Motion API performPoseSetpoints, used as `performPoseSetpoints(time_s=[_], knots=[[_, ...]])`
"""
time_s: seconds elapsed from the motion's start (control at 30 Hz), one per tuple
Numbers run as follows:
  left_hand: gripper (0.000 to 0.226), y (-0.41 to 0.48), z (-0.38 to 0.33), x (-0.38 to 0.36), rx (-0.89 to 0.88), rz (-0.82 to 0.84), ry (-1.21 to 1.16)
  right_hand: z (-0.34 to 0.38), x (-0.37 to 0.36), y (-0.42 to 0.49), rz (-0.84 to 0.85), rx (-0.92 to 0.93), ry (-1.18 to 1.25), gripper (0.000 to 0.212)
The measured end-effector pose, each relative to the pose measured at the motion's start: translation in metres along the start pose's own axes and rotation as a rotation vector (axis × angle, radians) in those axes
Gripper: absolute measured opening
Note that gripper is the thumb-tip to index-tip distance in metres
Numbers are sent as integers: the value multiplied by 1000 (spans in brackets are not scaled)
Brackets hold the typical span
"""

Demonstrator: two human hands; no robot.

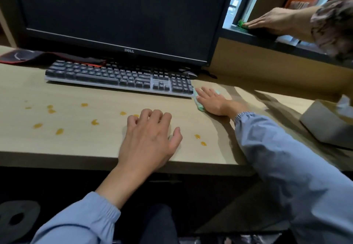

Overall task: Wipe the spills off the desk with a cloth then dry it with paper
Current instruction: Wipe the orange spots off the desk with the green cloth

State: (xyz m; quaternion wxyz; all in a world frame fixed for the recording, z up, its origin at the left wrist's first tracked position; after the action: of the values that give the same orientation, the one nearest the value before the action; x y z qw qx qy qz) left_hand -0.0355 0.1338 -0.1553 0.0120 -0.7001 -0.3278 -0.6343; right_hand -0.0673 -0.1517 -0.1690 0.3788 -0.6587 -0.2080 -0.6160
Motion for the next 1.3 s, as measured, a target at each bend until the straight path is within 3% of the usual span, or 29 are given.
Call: performPoseSetpoints(time_s=[0.57,0.87,1.3], knots=[[58,0,-2,1,-3,36,-4,5,-56,-171,-53,54,-4,56],[57,2,1,-4,-7,31,27,4,-47,-141,-35,15,0,58],[54,1,1,3,1,6,-8,-16,-5,-3,-17,-56,3,57]])
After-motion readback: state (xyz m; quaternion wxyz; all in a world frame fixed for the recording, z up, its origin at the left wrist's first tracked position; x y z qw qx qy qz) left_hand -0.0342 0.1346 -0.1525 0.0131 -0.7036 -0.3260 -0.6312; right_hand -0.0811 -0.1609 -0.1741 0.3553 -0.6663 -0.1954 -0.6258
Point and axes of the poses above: each hand's wrist, its own y-axis towards the middle knuckle, its own x-axis out of the back of the hand, z = x × y, the point moved 8 cm from there along y, towards the middle knuckle, and after that the axes turned 2 degrees about -x, right-handed, at the moved point
